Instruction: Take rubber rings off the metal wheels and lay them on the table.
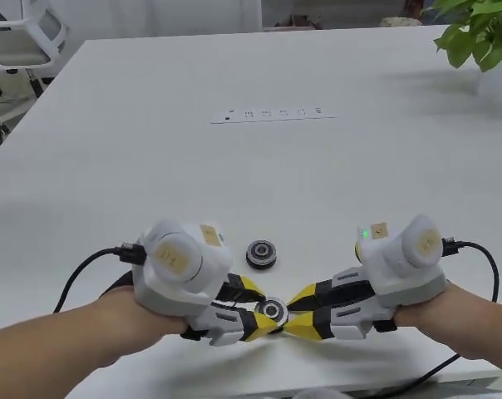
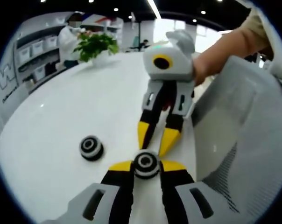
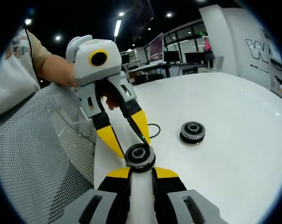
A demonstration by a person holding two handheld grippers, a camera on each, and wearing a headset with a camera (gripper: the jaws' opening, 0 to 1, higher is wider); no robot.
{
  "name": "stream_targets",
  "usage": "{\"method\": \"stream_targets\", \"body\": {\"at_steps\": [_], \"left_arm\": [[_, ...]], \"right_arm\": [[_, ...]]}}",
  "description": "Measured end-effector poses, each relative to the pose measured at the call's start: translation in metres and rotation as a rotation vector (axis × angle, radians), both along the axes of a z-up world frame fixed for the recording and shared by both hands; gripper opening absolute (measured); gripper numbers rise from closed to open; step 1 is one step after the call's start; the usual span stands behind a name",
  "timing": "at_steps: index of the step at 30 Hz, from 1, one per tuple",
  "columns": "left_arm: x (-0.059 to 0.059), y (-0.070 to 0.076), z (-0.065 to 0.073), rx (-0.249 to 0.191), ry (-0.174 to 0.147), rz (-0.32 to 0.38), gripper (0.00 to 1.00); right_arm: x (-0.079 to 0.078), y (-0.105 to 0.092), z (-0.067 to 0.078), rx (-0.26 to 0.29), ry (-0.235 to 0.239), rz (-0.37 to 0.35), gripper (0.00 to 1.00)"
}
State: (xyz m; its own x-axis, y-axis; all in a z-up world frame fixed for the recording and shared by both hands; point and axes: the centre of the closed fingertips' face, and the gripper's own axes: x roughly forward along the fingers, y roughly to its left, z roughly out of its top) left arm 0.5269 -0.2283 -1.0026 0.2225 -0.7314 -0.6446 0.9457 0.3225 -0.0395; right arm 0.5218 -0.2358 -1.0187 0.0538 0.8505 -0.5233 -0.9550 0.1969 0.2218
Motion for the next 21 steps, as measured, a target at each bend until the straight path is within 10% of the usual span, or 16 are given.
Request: {"method": "stream_targets", "body": {"at_steps": [4, 21], "left_arm": [[0.0019, -0.0002, -0.0001, 0.019, -0.053, -0.012, 0.17], [0.002, -0.0031, -0.0015, -0.01, -0.056, 0.035, 0.14]], "right_arm": [[0.0, 0.0007, -0.0007, -0.002, -0.007, 0.005, 0.13], [-0.0004, -0.0001, -0.0012, -0.002, 0.002, -0.002, 0.1]]}}
